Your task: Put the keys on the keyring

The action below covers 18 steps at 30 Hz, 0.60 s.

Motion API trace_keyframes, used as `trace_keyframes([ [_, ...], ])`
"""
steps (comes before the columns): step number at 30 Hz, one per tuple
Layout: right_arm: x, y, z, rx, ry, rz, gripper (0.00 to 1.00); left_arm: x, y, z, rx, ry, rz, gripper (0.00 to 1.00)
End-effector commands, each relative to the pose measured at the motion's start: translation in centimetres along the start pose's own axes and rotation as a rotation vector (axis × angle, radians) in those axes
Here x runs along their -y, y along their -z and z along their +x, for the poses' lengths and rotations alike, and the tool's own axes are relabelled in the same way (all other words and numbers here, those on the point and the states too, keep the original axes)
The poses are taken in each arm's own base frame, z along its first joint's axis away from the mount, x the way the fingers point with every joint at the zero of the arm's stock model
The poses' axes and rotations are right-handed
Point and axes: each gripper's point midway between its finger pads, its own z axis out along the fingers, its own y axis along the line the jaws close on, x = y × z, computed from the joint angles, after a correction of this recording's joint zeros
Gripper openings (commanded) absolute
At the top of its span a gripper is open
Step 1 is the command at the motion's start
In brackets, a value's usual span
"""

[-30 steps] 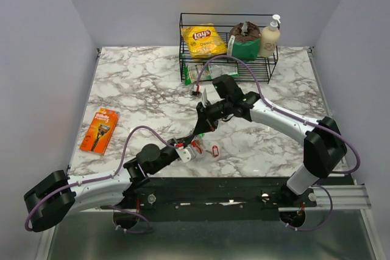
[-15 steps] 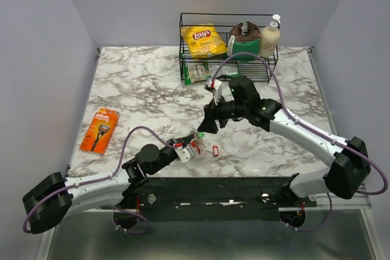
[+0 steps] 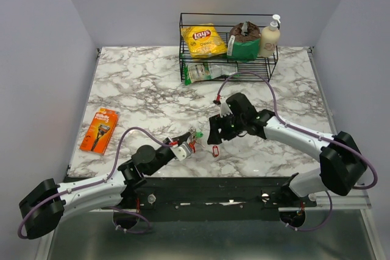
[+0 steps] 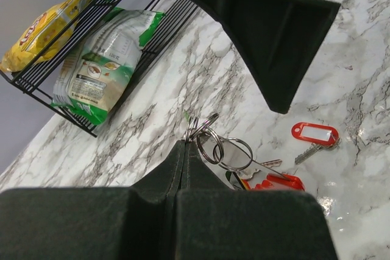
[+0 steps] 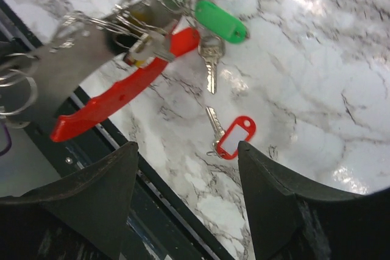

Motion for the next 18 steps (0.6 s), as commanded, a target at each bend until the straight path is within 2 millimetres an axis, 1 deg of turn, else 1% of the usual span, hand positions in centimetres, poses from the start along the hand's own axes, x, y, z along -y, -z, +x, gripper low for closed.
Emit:
trace_keyframes([
  [1,2.8,-0.5,2.2,-0.062,-0.123,0.158,0.75,-0.7,0.4,0.1,0.013,0.031,-0.047,0.0],
  [3,2.8,-0.5,2.2,-0.059,-0.13,0.162,0.75,-0.6,0.5,-0.1,0.026,0.034,-0.045,0.0],
  [6,2.3,-0.6,1.6,-0.042,-0.13,0.139,0.75,-0.6,0.6,-0.1,0.032,0.034,-0.048,0.0],
  [8,2.3,-1.0,2.1,-0.069,-0.157,0.14,0.74,-0.6,0.5,-0.3,0.036,0.035,-0.046,0.0],
  [10,2.7,-1.3,3.1,-0.107,-0.184,0.158,0.73,-0.6,0.5,-0.3,0.038,0.033,-0.042,0.0],
  [11,2.9,-1.4,3.3,-0.113,-0.201,0.163,0.72,-0.5,0.5,-0.3,0.039,0.032,-0.04,0.0],
  [13,2.9,-1.5,3.6,-0.134,-0.221,0.175,0.7,-0.5,0.5,-0.3,0.039,0.031,-0.036,0.0],
  [18,3.4,-1.8,5.2,-0.206,-0.281,0.207,0.68,-0.3,0.4,-0.4,0.043,0.028,-0.028,0.0],
])
